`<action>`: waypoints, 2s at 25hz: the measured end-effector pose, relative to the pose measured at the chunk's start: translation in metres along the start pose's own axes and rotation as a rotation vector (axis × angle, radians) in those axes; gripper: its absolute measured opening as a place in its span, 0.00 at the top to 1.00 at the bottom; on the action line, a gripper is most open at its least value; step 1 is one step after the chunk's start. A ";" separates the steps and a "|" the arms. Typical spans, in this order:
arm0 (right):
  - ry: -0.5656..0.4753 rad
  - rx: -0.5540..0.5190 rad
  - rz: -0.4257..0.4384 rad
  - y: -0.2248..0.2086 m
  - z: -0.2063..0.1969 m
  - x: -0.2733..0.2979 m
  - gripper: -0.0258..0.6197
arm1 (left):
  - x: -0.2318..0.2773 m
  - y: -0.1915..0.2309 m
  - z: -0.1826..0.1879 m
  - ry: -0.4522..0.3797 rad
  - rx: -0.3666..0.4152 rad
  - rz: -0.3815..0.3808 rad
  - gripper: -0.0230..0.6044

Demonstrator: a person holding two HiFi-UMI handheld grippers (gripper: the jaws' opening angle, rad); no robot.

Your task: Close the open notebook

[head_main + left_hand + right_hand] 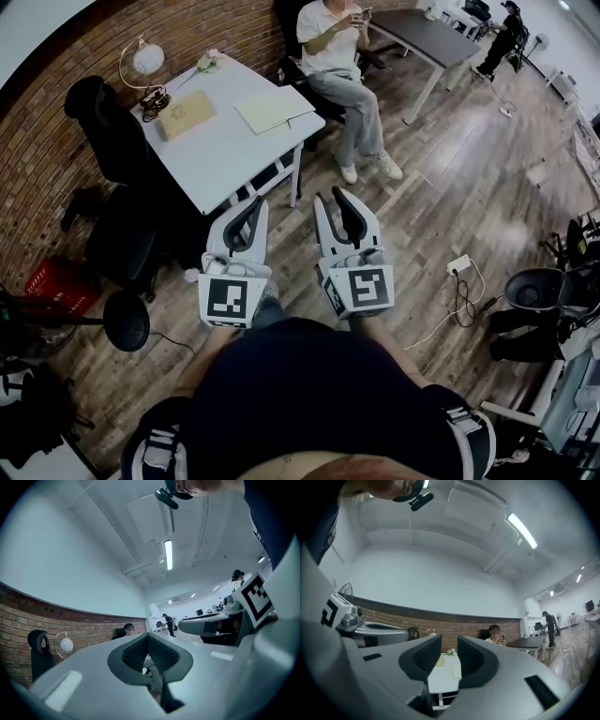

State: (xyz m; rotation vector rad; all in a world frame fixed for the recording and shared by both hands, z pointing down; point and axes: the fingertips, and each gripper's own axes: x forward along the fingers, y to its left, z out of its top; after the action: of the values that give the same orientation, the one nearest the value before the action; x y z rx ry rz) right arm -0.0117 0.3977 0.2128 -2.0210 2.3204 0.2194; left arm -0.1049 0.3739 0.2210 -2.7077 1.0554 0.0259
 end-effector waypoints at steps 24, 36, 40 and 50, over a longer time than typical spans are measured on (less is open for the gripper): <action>0.017 -0.009 -0.121 -0.047 -0.040 0.205 0.81 | 0.161 0.145 -0.057 -0.002 -0.078 -0.094 0.95; 0.031 -0.028 -0.107 -0.055 -0.053 0.243 0.81 | 0.187 0.174 -0.081 0.005 -0.117 -0.074 0.95; 0.020 -0.026 -0.086 -0.071 -0.057 0.272 0.81 | 0.213 0.189 -0.082 -0.035 -0.118 -0.049 0.95; 0.030 -0.014 0.023 -0.144 -0.068 0.376 0.81 | 0.317 0.225 -0.088 -0.003 -0.113 0.048 0.95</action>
State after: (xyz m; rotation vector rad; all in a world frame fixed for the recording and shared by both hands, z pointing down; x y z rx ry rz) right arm 0.0814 0.0001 0.2192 -2.0190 2.3675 0.2089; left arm -0.0272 -0.0171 0.2274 -2.7806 1.1507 0.1008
